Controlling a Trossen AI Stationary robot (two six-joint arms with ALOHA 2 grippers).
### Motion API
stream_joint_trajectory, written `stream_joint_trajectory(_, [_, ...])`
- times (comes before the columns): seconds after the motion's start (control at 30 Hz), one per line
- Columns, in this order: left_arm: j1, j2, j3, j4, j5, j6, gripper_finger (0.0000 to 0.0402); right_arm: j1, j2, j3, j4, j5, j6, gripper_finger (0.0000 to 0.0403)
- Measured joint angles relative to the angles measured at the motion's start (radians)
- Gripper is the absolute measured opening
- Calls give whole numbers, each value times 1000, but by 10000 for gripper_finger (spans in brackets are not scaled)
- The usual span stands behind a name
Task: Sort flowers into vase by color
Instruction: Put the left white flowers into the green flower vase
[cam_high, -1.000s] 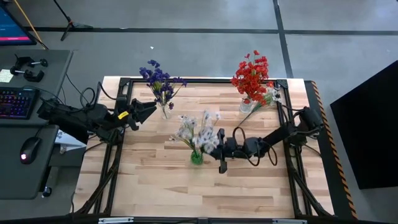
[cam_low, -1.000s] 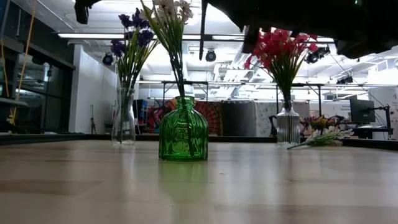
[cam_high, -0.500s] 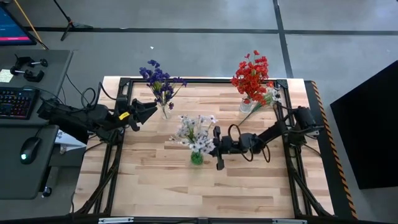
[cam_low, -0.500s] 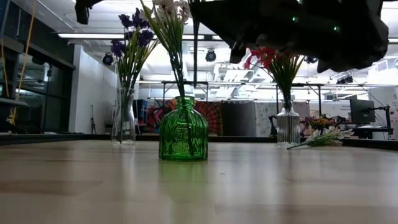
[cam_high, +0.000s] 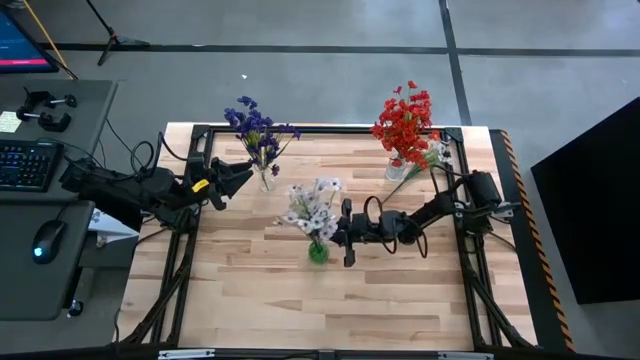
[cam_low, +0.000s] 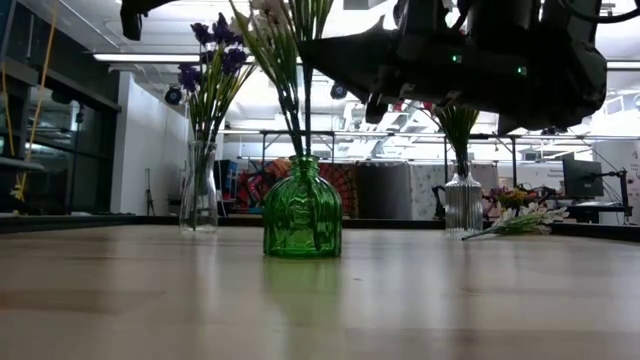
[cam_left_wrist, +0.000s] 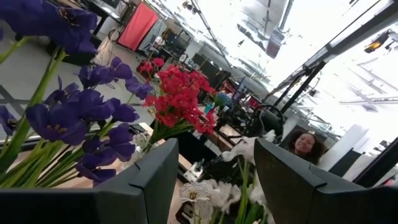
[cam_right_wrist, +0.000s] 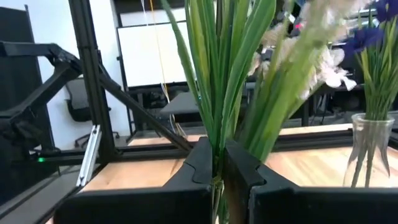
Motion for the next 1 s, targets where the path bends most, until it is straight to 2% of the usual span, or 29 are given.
stream_joint_trajectory(0.33, [0, 0, 0, 0, -9, 7, 197, 0, 0, 0, -115, 0, 0, 0])
stream_joint_trajectory(0.67, [0, 0, 0, 0, -9, 0, 197, 0, -1, 0, -121, 7, 68, 7])
stream_joint_trajectory(0.77, [0, 0, 0, 0, -9, 0, 197, 1, -1, 0, -121, 40, 95, 37])
stream_joint_trajectory(1.0, [0, 0, 0, 0, -9, 0, 197, 1, -4, 0, -121, 52, 112, 139])
